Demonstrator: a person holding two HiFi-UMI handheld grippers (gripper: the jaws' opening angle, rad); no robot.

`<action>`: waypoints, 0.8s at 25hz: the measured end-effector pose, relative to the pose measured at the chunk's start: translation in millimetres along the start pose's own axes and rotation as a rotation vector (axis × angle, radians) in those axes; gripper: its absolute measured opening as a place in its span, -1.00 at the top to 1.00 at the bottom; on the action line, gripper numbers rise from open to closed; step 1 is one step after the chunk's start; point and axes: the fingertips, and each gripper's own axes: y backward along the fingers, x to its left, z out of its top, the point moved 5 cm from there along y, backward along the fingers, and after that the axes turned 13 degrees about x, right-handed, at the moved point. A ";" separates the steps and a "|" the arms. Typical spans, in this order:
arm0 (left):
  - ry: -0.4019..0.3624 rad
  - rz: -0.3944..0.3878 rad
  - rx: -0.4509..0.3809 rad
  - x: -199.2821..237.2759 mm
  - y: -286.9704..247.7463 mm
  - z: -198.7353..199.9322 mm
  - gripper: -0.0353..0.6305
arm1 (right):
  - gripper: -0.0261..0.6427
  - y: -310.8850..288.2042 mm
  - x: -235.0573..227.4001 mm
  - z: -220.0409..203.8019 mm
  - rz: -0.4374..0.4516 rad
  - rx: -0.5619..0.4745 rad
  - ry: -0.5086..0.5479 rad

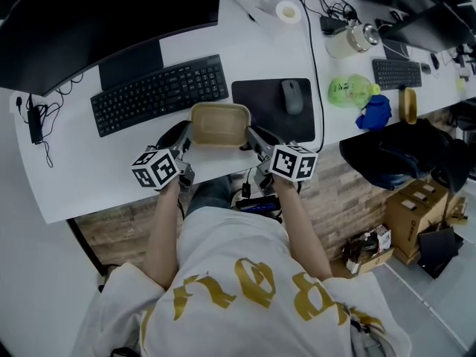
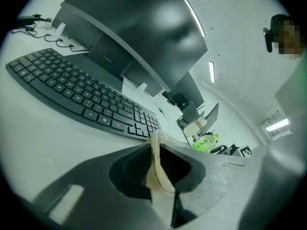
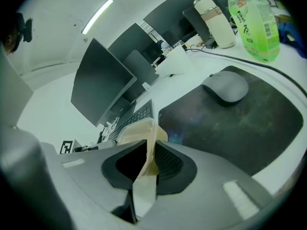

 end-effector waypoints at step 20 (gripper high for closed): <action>-0.021 0.013 -0.013 -9.1 5.6 1.3 0.73 | 0.65 4.9 8.7 0.5 0.007 -0.002 0.032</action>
